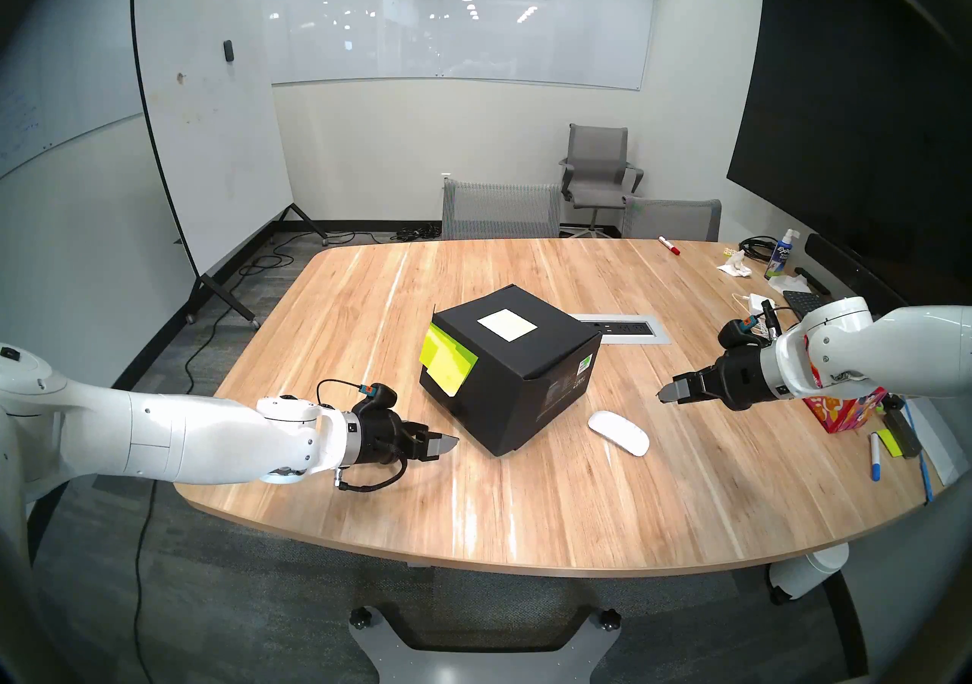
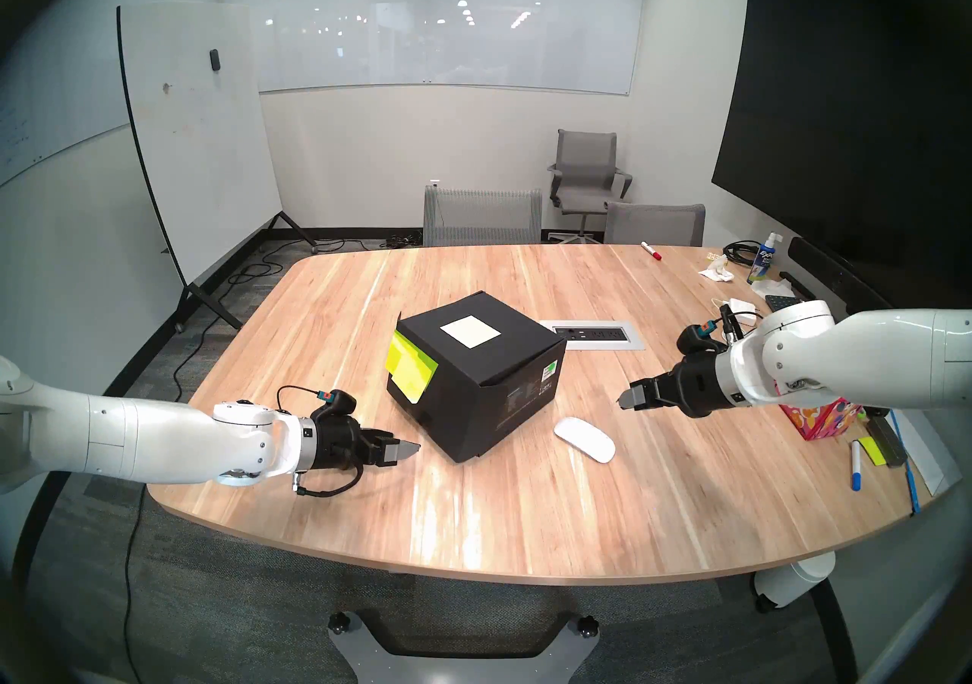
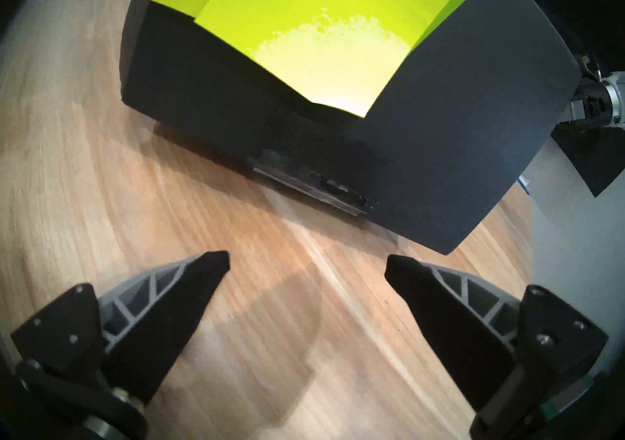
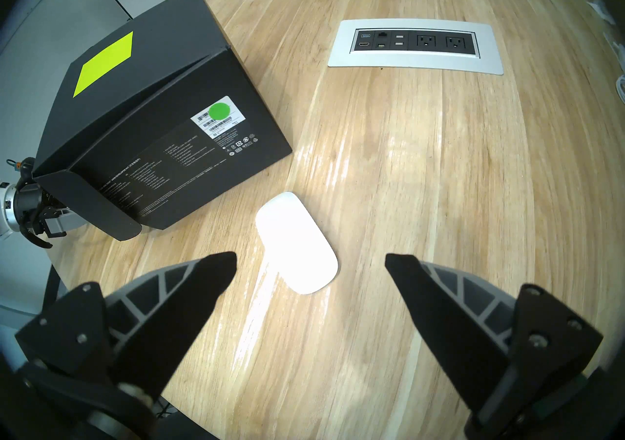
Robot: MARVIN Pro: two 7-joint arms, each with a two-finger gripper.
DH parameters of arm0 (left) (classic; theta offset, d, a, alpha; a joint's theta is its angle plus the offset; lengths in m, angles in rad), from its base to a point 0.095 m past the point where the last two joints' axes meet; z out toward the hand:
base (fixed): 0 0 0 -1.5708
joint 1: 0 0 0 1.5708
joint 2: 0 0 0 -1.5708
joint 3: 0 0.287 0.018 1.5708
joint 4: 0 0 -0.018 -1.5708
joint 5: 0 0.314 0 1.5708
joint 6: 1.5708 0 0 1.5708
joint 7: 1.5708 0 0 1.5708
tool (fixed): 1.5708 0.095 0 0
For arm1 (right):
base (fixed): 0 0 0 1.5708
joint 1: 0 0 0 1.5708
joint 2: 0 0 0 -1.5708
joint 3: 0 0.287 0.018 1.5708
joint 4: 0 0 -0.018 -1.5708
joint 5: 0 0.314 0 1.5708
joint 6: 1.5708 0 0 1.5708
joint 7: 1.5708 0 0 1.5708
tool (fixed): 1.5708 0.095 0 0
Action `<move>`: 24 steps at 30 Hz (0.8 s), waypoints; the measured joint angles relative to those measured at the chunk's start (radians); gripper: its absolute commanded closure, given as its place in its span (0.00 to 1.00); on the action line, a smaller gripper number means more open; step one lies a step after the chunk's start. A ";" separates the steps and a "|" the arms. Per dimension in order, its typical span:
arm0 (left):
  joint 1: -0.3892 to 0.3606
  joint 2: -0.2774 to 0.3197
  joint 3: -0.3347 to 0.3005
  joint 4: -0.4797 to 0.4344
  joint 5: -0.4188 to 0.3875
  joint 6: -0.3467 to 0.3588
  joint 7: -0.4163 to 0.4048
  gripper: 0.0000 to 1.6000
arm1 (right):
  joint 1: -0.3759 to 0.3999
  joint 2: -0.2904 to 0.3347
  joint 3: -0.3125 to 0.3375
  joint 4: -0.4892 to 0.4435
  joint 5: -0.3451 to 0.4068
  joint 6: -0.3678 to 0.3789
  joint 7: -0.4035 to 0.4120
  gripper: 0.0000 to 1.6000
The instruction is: Open the box and place the mouse inside
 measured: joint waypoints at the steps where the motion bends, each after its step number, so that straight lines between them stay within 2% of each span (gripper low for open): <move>1: -0.009 0.000 0.005 0.001 -0.021 0.019 -0.006 0.00 | 0.000 0.000 0.000 0.000 0.000 0.000 0.000 0.00; 8: -0.050 -0.021 0.022 0.042 -0.124 0.141 -0.035 0.00 | 0.000 0.000 0.000 0.000 0.000 0.000 0.000 0.00; 16: -0.056 -0.065 -0.003 0.118 -0.225 0.262 -0.052 0.00 | 0.000 0.000 0.000 0.000 0.000 0.000 0.000 0.00; 24: -0.047 -0.107 -0.015 0.193 -0.268 0.320 -0.095 0.00 | 0.000 0.000 0.000 0.000 0.000 0.000 0.000 0.00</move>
